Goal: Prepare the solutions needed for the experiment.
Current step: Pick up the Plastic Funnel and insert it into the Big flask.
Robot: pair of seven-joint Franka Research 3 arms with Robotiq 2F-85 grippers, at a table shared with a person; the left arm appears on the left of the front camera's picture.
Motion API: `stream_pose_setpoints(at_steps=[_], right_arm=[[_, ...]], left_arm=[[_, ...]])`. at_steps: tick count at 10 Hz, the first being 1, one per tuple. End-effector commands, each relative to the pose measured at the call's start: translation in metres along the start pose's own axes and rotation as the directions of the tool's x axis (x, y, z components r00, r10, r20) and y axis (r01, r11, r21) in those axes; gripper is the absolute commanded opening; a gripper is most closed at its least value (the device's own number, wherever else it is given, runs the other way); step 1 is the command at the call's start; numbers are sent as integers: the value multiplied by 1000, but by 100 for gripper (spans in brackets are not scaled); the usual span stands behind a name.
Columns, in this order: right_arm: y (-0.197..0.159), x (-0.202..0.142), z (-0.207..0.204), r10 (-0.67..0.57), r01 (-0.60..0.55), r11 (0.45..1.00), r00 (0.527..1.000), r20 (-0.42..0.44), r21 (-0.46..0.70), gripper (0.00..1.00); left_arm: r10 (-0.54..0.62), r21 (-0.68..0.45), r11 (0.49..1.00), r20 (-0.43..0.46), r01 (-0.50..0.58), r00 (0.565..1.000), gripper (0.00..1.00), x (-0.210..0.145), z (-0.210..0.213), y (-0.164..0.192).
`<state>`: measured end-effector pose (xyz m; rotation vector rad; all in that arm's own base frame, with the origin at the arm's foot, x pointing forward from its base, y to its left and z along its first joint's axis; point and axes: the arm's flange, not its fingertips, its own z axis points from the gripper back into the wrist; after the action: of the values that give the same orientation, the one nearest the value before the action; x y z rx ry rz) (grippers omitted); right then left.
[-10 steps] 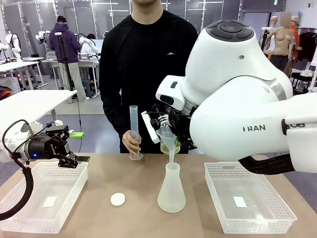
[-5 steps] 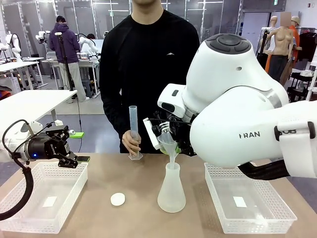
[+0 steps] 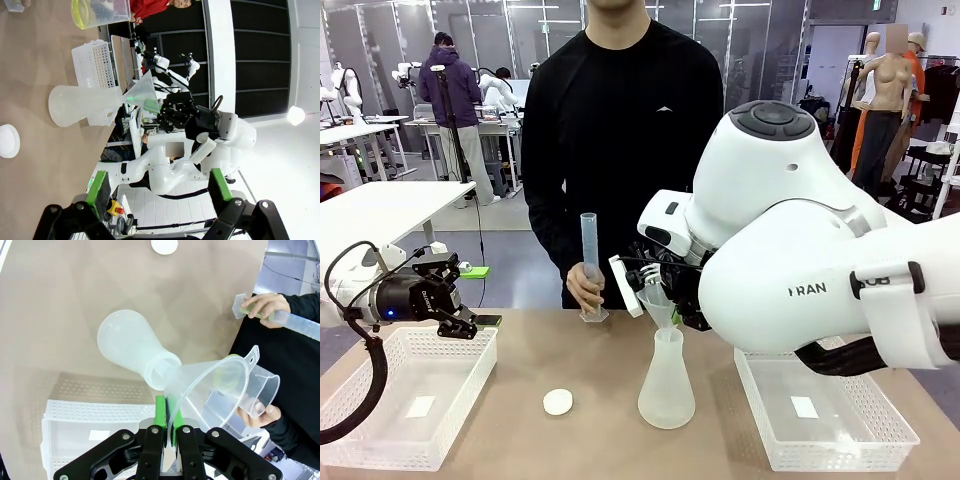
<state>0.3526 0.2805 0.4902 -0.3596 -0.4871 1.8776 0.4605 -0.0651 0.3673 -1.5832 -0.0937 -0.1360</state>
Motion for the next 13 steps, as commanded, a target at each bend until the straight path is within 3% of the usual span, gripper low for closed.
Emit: stream_pose_setpoints(at_steps=[1,10,11,12,13], right_arm=[[4,-4,-7,-35,35,999,999,17,4,4],[11,-6,-29,-68,68,997,997,18,38,7],[11,-6,-30,-71,70,997,997,19,36,24],[11,-6,-30,-69,69,997,997,17,28,27],[10,-6,-30,-66,66,998,998,16,24,44]], left_arm=[[2,3,1000,-5,-2,1000,100,0,-1,-3],[2,3,1000,-5,-2,1000,100,0,-1,-3],[2,3,1000,-5,-2,1000,100,0,-1,-3],[2,3,1000,-5,-2,1000,100,0,-1,-3],[2,3,1000,-5,-2,1000,100,0,-1,-3]])
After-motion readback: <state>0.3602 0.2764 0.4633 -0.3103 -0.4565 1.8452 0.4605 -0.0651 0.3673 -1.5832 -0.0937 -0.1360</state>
